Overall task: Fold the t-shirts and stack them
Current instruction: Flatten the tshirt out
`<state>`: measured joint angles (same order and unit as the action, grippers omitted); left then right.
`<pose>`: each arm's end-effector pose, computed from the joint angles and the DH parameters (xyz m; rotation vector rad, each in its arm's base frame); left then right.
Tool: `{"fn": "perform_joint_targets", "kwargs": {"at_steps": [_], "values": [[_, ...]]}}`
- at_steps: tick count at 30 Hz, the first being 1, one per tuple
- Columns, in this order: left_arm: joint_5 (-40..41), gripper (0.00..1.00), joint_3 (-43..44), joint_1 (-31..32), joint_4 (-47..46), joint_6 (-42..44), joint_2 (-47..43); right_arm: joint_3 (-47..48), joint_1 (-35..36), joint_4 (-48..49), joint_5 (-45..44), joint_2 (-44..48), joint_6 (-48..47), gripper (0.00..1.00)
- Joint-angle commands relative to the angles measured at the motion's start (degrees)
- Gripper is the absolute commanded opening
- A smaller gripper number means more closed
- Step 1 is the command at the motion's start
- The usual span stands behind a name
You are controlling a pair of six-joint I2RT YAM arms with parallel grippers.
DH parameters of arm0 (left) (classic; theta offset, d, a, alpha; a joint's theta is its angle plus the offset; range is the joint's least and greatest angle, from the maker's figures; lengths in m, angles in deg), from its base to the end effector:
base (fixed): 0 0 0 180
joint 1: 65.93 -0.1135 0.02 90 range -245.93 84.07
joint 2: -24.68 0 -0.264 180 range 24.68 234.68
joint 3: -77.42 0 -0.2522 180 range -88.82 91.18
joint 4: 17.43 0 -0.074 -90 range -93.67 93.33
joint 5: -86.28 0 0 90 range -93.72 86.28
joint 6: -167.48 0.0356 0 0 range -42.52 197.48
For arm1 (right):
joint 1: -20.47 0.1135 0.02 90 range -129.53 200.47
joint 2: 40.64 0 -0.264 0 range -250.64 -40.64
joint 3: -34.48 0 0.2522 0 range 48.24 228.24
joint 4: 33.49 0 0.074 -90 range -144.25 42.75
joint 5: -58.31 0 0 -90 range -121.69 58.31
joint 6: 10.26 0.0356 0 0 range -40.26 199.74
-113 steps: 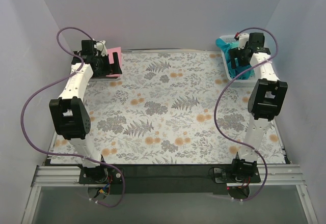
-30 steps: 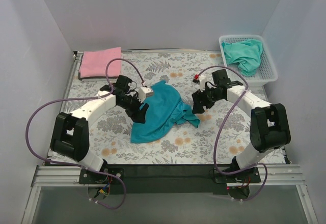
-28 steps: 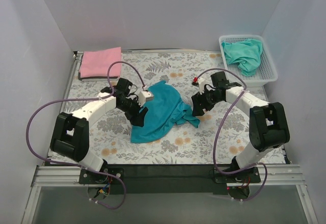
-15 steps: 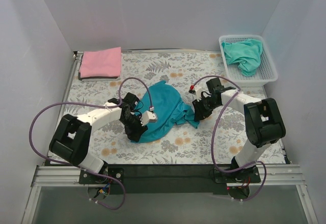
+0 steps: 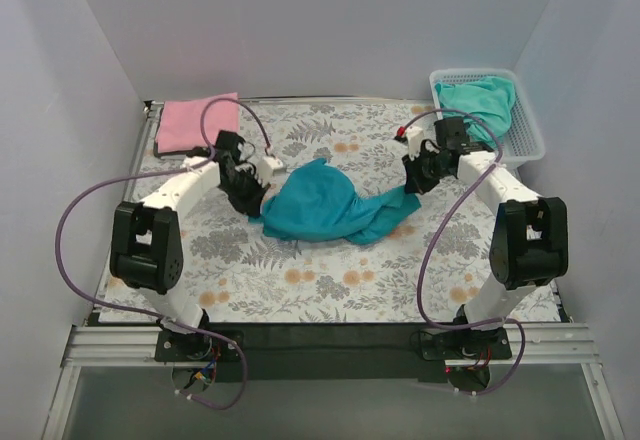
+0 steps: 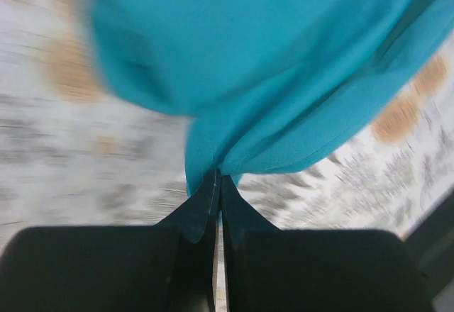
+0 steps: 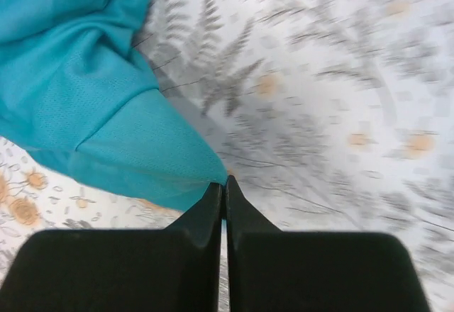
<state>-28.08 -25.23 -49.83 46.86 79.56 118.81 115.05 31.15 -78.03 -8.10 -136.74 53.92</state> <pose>0.2813 -0.0965 0.1989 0.5183 2.9229 -0.6641 0.3356 0.0778 0.2161 -0.9301 2.3678 0.4363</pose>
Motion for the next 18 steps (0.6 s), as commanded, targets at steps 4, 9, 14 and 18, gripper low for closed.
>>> {"fn": "perform_joint_targets", "kwargs": {"at_steps": [4,9,14,18], "values": [[-2.63,0.00,29.19,-8.53,-2.78,-9.02,8.52,19.37,-3.03,-0.50,-4.43,1.53,-5.90,0.01],[1.50,0.00,50.98,-11.61,-8.24,-21.39,16.52,36.61,-5.48,2.92,-8.65,-2.77,-4.77,0.01],[0.47,0.00,61.48,-14.77,-16.14,-26.08,15.85,47.10,-6.02,6.26,-10.15,-1.82,-5.72,0.01],[-3.49,0.00,48.45,-14.96,-24.23,-23.45,5.59,36.44,-6.02,12.05,-7.96,7.90,-8.71,0.01]]}}
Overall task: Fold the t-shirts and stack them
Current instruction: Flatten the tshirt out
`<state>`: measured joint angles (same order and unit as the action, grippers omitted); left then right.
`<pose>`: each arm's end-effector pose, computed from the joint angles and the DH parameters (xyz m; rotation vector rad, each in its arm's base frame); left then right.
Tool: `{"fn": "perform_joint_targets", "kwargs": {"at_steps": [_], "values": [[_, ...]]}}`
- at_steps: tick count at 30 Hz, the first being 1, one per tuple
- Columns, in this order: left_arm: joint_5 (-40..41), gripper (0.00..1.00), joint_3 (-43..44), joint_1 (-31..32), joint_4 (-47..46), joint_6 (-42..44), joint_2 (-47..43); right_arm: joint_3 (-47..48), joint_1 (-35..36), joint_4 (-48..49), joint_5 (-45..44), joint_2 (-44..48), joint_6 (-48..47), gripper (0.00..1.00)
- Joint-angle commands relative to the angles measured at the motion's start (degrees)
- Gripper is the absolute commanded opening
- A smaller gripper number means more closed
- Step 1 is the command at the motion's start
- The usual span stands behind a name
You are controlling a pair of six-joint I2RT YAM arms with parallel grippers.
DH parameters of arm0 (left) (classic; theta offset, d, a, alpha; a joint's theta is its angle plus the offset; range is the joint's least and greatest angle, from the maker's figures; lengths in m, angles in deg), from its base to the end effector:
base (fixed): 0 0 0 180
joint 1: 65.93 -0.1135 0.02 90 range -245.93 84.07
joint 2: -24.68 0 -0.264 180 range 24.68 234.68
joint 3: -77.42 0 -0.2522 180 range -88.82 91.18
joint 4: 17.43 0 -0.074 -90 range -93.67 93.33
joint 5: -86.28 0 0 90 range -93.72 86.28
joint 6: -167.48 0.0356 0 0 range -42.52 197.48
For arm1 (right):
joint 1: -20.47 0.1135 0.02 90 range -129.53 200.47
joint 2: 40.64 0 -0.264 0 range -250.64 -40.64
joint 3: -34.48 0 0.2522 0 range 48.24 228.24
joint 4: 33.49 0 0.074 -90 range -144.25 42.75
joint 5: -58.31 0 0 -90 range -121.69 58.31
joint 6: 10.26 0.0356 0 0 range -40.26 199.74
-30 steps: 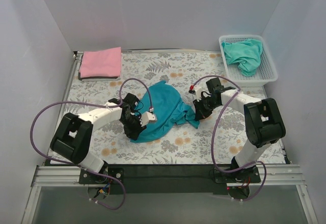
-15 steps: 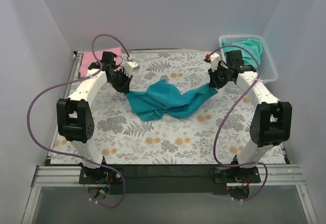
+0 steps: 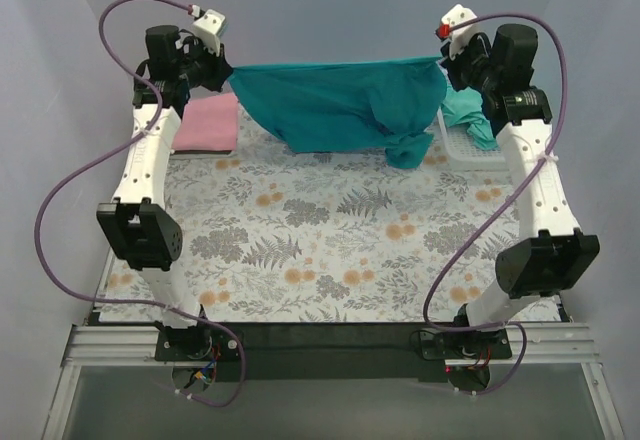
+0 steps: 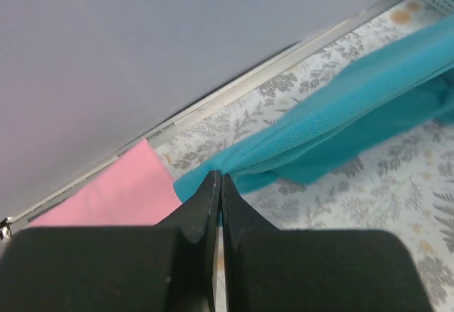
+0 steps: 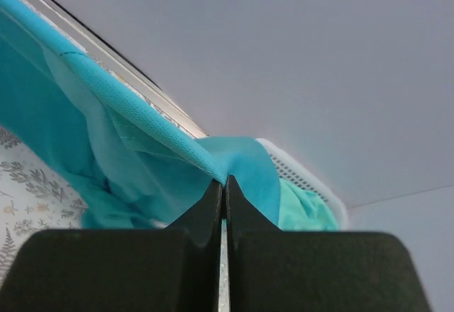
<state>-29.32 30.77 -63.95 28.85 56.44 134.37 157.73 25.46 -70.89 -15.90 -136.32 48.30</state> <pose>0.4371 -0.0305 0.4225 -0.0319 1.9902 -0.6999 0.3741 0.0424 0.4744 -0.7305 1.5758 -0.0993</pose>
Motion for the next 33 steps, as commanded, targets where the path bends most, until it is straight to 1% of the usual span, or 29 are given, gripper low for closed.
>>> {"fn": "perform_joint_targets", "kwargs": {"at_steps": [1,2,3,4,5,6,7,8,9,10,11,12,13,14,16,17,19,24,27,28,29,30,31,32,33], "values": [[-3.21,0.00,-10.31,-0.84,-7.19,0.46,-12.37,-9.44,-0.25,6.40,0.46,9.70,-5.80,0.01],[-4.09,0.00,-13.47,-0.84,-6.76,2.04,-14.48,-12.69,-0.25,6.93,0.82,11.98,-7.22,0.01],[-6.80,0.00,-18.03,-0.84,-5.37,3.79,-18.51,-16.81,0.19,7.03,1.43,16.71,-9.23,0.01],[-8.74,0.00,-20.95,-0.84,0.04,6.25,-20.46,-24.51,0.19,6.94,1.78,19.19,-11.08,0.01],[-10.59,0.00,-24.11,-0.84,3.05,11.93,-22.57,-29.55,0.45,6.42,1.87,21.91,-15.01,0.01],[-13.22,0.00,-27.53,-0.75,5.87,14.77,-25.03,-33.69,0.80,5.54,2.31,26.98,-16.88,0.01],[-13.68,0.00,-35.66,-0.57,11.29,17.58,-29.40,-42.43,0.98,4.58,2.75,29.47,-18.64,0.01],[-13.77,0.00,-39.66,-0.31,13.61,20.65,-32.05,-46.61,1.07,2.74,3.10,32.11,-22.66,0.01],[-13.25,0.00,-44.48,-0.05,15.46,25.73,-34.34,-50.57,1.42,2.29,3.54,37.09,-24.44,0.01],[-11.94,0.00,-52.45,-0.04,17.91,27.87,-36.54,-55.22,1.51,1.41,3.81,39.58,-26.72,0.01],[-11.05,0.00,-56.97,0.56,19.24,30.07,-40.65,-61.96,1.77,-0.60,3.98,41.87,-30.31,0.01],[-9.57,0.00,-60.84,1.27,20.21,34.09,-42.17,-65.51,2.38,-2.19,4.24,45.37,-32.00,0.01],[-5.90,0.00,-68.10,2.23,20.66,35.35,-43.84,-68.07,2.65,-3.85,4.60,46.71,-33.58,0.01],[-4.38,0.00,-70.87,4.50,20.66,36.23,-45.86,-72.10,3.09,-5.87,4.77,47.68,-35.25,0.01],[-1.39,0.00,-75.36,6.80,19.35,36.94,-46.84,-74.50,4.32,-9.05,4.25,48.66,-36.67,0.01],[1.06,0.00,-77.99,8.99,19.00,36.77,-46.59,-75.56,4.58,-10.10,4.16,48.57,-37.11,0.01],[2.05,0.00,-79.07,10.23,18.03,35.29,-45.19,-75.74,5.11,-11.69,3.98,47.26,-36.94,0.01],[0.21,0.00,-75.13,10.50,19.25,32.46,-37.37,-72.42,5.11,-15.20,4.42,43.13,-36.15,0.01],[0.20,0.00,-72.58,10.50,19.52,31.50,-36.22,-70.83,5.20,-14.86,4.07,42.77,-33.25,0.01],[0.29,0.00,-71.87,10.50,18.13,30.71,-36.21,-69.34,5.20,-14.51,3.81,42.51,-32.46,0.01],[0.64,0.00,-70.73,10.24,16.89,27.05,-35.78,-68.28,5.11,-11.81,3.20,41.98,-29.15,0.01],[0.73,0.00,-68.81,9.72,15.84,25.80,-35.25,-67.14,5.20,-10.04,2.32,40.41,-27.20,0.01],[-0.14,0.00,-64.09,9.19,14.78,24.30,-34.46,-65.13,5.11,-8.46,0.31,39.00,-25.53,0.01],[-0.32,0.00,-60.48,7.62,13.99,22.64,-31.50,-60.93,5.20,-5.57,-0.49,37.42,-24.55,0.01],[-0.50,0.00,-56.96,6.65,13.29,18.36,-29.64,-57.93,5.11,-3.63,-1.46,33.75,-22.11,0.01]]}}
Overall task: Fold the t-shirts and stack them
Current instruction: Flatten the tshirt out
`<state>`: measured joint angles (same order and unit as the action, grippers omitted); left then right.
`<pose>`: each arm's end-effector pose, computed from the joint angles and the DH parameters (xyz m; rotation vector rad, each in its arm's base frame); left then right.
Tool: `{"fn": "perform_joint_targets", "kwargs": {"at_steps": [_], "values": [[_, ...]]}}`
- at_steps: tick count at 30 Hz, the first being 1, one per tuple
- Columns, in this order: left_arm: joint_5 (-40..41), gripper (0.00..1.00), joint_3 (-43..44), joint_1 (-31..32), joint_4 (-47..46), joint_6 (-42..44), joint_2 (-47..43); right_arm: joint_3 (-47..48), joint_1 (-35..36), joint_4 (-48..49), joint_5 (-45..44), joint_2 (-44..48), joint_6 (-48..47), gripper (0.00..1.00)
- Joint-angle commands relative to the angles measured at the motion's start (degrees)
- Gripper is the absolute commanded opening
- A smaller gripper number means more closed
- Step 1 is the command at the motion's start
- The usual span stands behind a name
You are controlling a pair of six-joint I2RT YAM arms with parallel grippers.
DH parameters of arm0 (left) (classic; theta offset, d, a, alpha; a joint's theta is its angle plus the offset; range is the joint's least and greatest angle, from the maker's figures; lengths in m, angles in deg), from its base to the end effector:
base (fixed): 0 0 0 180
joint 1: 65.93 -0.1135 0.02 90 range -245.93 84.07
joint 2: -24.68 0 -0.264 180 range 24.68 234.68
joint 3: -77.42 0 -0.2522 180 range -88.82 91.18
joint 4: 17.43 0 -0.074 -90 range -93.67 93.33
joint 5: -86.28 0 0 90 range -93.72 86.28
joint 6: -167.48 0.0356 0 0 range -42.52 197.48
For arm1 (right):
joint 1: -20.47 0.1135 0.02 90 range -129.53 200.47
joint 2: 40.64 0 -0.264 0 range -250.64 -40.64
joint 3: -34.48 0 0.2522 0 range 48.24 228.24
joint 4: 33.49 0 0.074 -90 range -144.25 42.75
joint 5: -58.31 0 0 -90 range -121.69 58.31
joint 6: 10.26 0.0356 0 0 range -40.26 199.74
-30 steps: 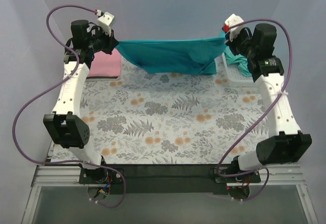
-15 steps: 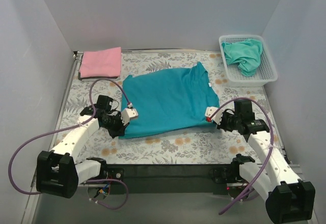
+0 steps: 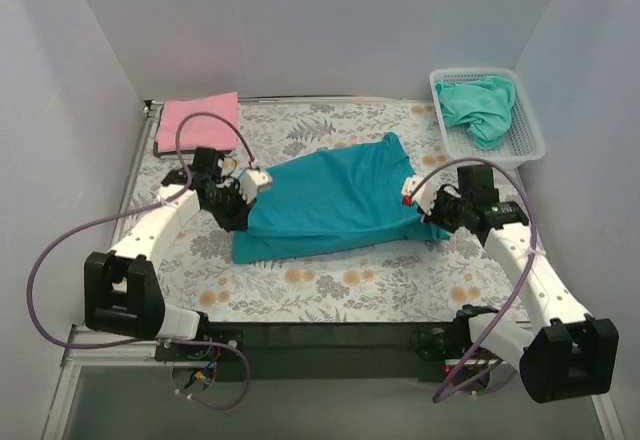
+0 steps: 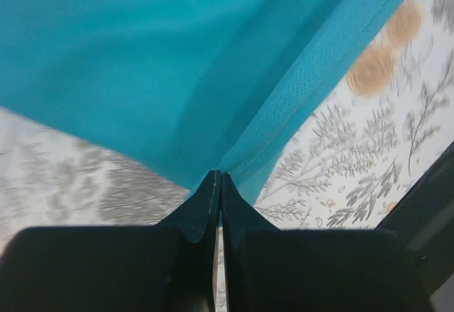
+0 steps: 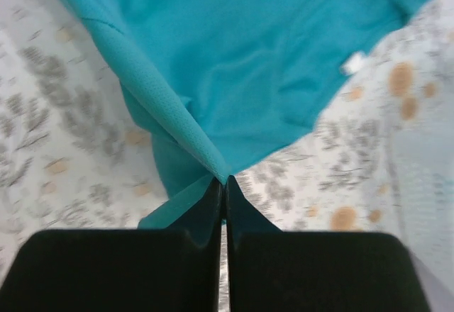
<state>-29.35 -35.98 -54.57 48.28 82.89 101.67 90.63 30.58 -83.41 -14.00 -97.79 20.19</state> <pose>0.2265 -0.0612 0.2222 0.4939 2.8086 -0.6656 0.1920 0.0452 0.2471 -1.4793 1.8940 -0.0169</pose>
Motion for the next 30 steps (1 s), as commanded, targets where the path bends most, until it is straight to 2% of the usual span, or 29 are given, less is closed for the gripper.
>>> {"fn": "perform_joint_targets", "kwargs": {"at_steps": [1,2,4,5,7,9,11,14,17,18,19,22,26,30], "values": [[-0.65,0.00,18.44,-3.44,-7.02,-9.79,5.77,12.07,0.00,10.57,-5.28,-6.82,7.15,0.01],[-0.83,0.00,22.96,-5.10,-7.12,-11.37,10.41,18.89,-0.09,11.72,-6.00,-9.10,7.95,0.01],[-0.92,0.00,32.89,-6.43,-8.43,-17.24,15.36,25.95,-0.09,14.45,-8.62,-15.87,10.41,0.01],[-0.57,0.00,41.64,-7.22,-8.52,-18.84,19.47,34.17,-0.26,14.54,-9.25,-18.15,11.03,0.01],[-0.91,0.00,53.61,-7.49,-8.09,-21.04,22.31,40.72,-0.61,14.89,-10.39,-22.56,11.47,0.01],[-1.44,0.00,59.11,-7.49,-7.74,-22.11,24.51,47.22,-0.70,14.98,-10.49,-24.06,11.30,0.01],[-2.23,0.00,61.41,-7.49,-8.87,-23.95,23.91,49.36,-0.79,15.86,-10.57,-23.46,11.12,0.01],[-2.93,0.00,57.83,-7.49,-13.08,-26.66,18.39,48.50,-0.70,18.75,-10.84,-19.07,11.47,0.01],[-4.52,0.00,47.12,-7.49,-19.32,-27.47,7.50,42.70,-0.71,22.52,-10.93,-11.43,11.47,0.01],[-4.52,0.00,40.83,-7.40,-20.99,-27.73,4.51,41.12,-0.79,23.41,-11.10,-7.23,11.47,0.01],[-4.43,0.00,38.07,-7.40,-24.40,-28.34,-1.87,37.89,-0.71,24.46,-11.54,-5.02,11.65,0.01],[-6.44,0.00,28.06,-7.40,-27.50,-28.26,-11.21,34.70,-0.70,26.58,-12.42,3.42,11.91,0.01],[-7.07,0.00,20.31,-7.40,-28.39,-28.18,-28.60,33.63,-0.70,27.90,-14.52,12.13,12.26,0.01],[-1.89,0.00,17.74,-7.40,-29.97,-28.35,-38.12,35.90,-0.62,27.55,-16.02,18.37,12.88,0.01]]}}
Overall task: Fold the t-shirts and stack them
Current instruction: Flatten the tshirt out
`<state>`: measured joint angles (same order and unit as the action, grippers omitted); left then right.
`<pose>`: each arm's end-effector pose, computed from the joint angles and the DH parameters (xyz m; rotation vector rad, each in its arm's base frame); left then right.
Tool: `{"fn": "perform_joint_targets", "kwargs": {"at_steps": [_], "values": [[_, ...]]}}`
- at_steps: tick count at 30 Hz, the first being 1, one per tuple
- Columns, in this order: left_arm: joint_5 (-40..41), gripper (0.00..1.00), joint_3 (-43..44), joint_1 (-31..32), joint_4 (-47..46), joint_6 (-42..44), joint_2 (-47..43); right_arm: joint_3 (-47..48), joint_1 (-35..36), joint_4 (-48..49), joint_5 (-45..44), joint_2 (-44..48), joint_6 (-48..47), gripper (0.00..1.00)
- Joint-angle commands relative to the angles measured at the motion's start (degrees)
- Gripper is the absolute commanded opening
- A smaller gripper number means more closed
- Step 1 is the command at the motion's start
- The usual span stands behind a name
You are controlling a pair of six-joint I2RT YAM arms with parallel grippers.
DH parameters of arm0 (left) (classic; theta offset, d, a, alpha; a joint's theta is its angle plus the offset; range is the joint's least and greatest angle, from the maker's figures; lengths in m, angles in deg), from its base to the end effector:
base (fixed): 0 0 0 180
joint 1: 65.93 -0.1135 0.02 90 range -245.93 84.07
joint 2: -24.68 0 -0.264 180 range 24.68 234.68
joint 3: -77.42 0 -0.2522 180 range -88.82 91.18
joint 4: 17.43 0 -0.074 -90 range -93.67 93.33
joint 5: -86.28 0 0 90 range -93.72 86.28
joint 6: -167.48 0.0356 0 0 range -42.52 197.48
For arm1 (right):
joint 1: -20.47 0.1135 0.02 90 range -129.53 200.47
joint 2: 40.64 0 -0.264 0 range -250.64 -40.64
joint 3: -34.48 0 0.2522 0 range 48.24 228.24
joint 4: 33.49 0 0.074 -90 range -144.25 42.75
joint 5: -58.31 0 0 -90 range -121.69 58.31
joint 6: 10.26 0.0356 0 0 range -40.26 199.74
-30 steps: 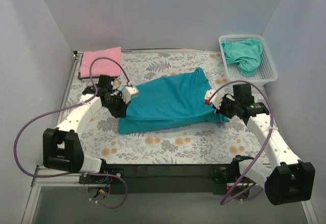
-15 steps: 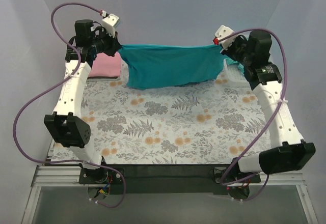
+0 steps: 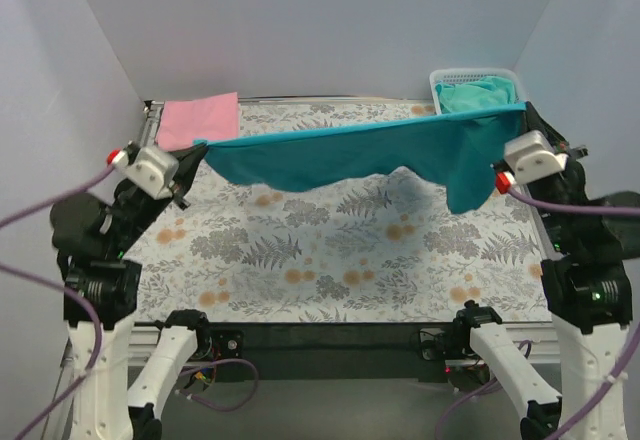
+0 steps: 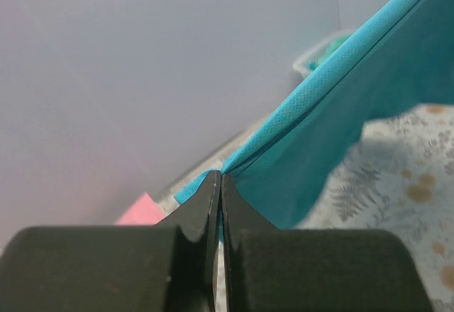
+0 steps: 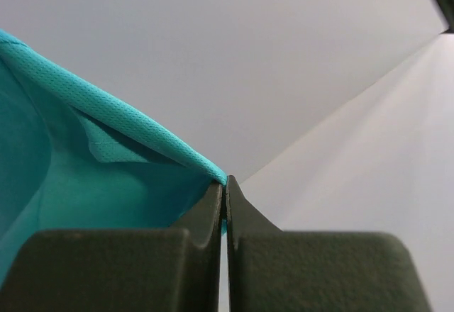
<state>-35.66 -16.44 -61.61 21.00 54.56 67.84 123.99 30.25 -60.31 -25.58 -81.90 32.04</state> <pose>0.1141 -0.0275 0.4743 0.2143 1.5413 -0.7924 0.0893 0.0192 0.5157 -0.6654 1.0162 -0.5160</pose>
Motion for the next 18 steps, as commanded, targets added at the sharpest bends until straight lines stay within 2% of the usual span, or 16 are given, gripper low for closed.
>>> {"fn": "perform_joint_targets", "kwargs": {"at_steps": [1,6,9,11,14,18], "values": [[4.96,0.00,-1.72,-0.36,-2.26,1.28,-5.44,3.52,-0.38,3.75,-4.70,2.76,1.03,0.01],[8.48,0.00,2.05,-0.36,1.52,2.44,-7.04,10.20,-0.46,3.48,-1.73,0.31,0.68,0.01],[3.84,0.00,1.98,-0.36,4.77,3.49,-6.51,10.04,-0.38,1.37,2.76,-1.02,-1.16,0.01],[2.59,0.00,1.28,-0.36,6.01,3.76,-5.19,5.04,-0.38,1.81,4.69,-1.28,-2.83,0.01],[5.13,0.00,-0.04,-0.36,7.59,4.81,-1.07,-3.48,-0.46,2.60,7.77,-2.51,-5.20,0.01],[8.04,0.00,-2.68,-0.36,8.64,8.41,6.66,-12.62,-0.38,9.69,10.06,-7.77,-6.26,0.01]]}}
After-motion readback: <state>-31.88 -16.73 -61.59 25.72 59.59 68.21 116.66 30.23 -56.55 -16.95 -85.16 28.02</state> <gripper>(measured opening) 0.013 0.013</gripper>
